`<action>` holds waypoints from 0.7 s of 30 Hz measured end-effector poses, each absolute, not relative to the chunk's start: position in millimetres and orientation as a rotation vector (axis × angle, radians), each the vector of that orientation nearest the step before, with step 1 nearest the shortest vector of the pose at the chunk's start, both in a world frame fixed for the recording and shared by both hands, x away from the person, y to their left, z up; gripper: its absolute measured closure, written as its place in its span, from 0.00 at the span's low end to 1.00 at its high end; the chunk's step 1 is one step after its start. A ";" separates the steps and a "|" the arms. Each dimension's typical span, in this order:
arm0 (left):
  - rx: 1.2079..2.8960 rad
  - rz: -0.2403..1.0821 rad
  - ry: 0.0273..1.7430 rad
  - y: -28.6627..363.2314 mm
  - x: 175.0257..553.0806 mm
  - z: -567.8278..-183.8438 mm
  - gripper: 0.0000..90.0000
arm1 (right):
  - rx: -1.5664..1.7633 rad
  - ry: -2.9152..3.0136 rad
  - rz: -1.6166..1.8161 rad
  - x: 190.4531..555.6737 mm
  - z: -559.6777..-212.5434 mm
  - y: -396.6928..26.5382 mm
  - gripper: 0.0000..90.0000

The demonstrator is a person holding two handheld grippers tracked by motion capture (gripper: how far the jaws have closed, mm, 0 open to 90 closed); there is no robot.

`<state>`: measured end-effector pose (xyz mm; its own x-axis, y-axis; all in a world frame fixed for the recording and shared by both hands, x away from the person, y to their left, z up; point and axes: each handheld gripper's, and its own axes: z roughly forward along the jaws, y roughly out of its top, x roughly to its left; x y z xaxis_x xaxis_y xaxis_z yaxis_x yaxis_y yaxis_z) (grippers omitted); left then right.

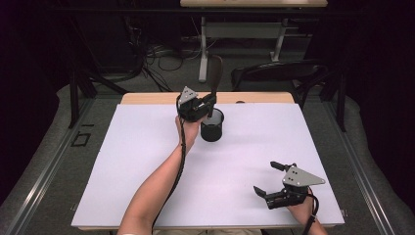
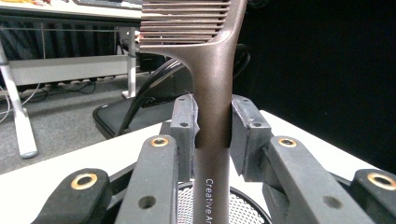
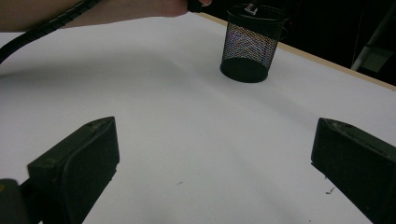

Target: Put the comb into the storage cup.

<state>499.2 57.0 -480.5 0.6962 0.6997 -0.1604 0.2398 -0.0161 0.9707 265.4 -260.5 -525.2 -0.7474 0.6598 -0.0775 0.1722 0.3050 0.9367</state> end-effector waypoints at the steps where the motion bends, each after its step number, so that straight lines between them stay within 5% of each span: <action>1: 1.588 0.433 0.788 57.0 499.1 -480.8 0.80 | 0.737 2.128 1.439 265.4 -525.1 -260.5 0.01; 21: 1.618 0.424 0.787 55.4 497.3 -489.2 0.80 | 0.742 2.130 1.440 265.6 -525.2 -260.8 0.01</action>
<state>497.3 55.4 -489.2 0.7020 0.6954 -0.1534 0.2538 -0.0431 0.9663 265.6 -260.8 -525.2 -0.7481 0.6594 -0.0746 0.1766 0.3063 0.9354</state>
